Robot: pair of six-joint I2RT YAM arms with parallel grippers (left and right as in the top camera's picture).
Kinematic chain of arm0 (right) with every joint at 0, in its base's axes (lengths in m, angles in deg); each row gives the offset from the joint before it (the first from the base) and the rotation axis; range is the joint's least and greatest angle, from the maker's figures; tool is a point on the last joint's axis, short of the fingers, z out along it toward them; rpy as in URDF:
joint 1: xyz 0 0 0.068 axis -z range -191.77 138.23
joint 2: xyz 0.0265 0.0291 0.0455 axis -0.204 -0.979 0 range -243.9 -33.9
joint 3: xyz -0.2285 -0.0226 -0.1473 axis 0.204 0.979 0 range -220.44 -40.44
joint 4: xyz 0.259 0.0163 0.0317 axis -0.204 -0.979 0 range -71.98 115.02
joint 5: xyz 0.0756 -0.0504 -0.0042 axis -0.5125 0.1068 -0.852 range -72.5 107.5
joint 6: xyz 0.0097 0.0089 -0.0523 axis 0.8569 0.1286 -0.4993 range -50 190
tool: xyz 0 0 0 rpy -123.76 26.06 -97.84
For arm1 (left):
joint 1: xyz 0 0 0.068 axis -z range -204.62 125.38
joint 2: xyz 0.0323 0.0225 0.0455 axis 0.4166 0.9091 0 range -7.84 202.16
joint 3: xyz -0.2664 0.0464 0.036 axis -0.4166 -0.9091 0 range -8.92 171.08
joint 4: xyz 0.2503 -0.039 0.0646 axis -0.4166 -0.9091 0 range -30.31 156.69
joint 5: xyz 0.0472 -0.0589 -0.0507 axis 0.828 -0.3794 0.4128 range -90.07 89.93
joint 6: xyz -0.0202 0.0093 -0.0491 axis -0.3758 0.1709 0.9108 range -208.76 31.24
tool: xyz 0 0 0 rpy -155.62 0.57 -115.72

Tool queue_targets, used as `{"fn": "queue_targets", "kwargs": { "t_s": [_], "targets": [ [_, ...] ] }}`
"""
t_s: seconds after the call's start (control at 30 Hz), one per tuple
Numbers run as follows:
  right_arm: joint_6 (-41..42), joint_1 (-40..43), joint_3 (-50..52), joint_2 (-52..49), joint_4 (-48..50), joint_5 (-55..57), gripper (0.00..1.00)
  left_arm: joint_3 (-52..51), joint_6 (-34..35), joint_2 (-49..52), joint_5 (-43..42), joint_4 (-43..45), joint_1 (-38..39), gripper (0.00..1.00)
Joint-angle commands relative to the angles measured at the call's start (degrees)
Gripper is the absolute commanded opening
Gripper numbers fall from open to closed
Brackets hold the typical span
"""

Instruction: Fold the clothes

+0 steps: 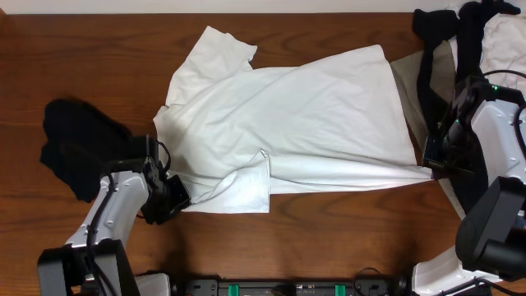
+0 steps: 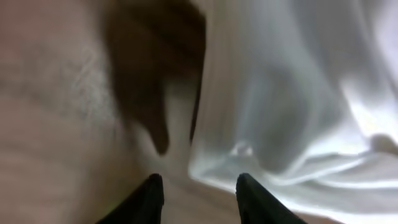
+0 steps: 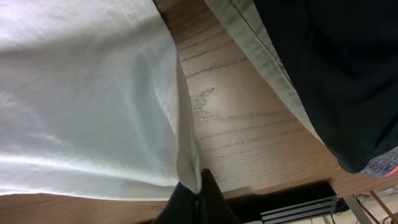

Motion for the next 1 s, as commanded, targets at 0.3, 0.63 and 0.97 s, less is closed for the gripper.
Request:
{"fn": "queue_targets", "kwargs": {
  "t_s": [0.3,0.63,0.97],
  "targets": [
    [0.8,0.4,0.0,0.3,0.0,1.0,0.01,-5.2,1.1,0.2,-0.7,6.6,0.2,0.26],
    [0.8,0.4,0.0,0.3,0.0,1.0,0.01,-3.0,-3.5,-1.8,-14.4,-1.6,0.0,0.06],
    [0.8,0.4,0.0,0.3,0.0,1.0,0.01,1.8,-6.9,-16.5,-14.3,-10.5,-12.4,0.06]
  ]
}}
